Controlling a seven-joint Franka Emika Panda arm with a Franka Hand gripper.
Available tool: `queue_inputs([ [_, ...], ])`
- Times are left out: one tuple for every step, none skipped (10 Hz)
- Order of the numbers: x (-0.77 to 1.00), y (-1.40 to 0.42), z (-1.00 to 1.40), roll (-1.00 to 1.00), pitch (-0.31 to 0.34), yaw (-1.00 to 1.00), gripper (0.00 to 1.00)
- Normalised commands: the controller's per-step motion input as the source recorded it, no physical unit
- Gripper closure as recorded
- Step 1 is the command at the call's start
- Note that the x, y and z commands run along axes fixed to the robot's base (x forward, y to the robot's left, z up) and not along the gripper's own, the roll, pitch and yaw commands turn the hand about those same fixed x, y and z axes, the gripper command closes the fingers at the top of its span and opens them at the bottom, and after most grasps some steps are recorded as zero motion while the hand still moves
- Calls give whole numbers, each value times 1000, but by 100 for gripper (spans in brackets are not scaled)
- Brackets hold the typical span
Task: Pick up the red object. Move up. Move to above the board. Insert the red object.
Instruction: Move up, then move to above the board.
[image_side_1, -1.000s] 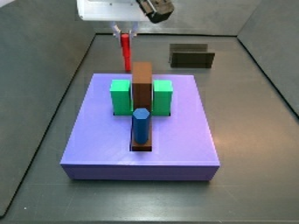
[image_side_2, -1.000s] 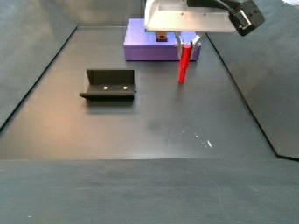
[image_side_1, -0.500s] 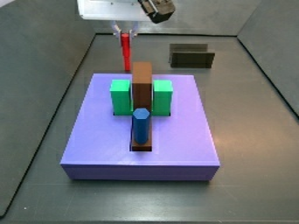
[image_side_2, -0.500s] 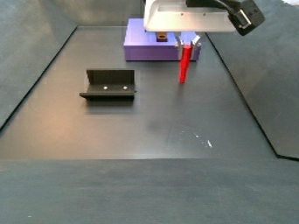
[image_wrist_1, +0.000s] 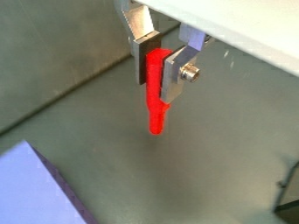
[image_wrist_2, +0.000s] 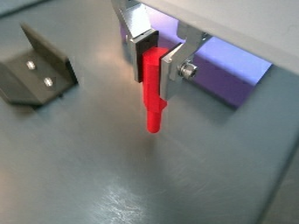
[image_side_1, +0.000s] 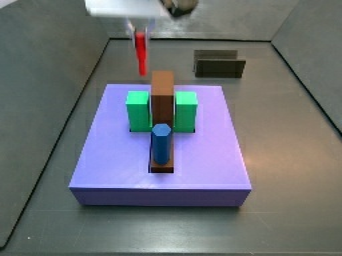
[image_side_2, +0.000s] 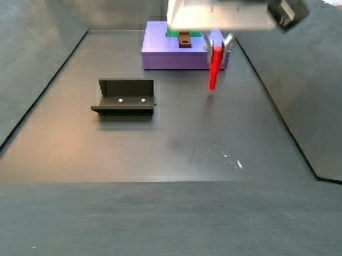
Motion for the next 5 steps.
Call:
queue_inputs([
  [-29, -26, 540, -8, 23, -15, 100],
  [1, -13, 244, -15, 2, -6, 100],
  [0, 0, 1400, 0, 0, 0, 100],
  [-29, 4, 1400, -1, 32, 3, 100],
  [-52, 1, 1400, -6, 30, 1, 100],
])
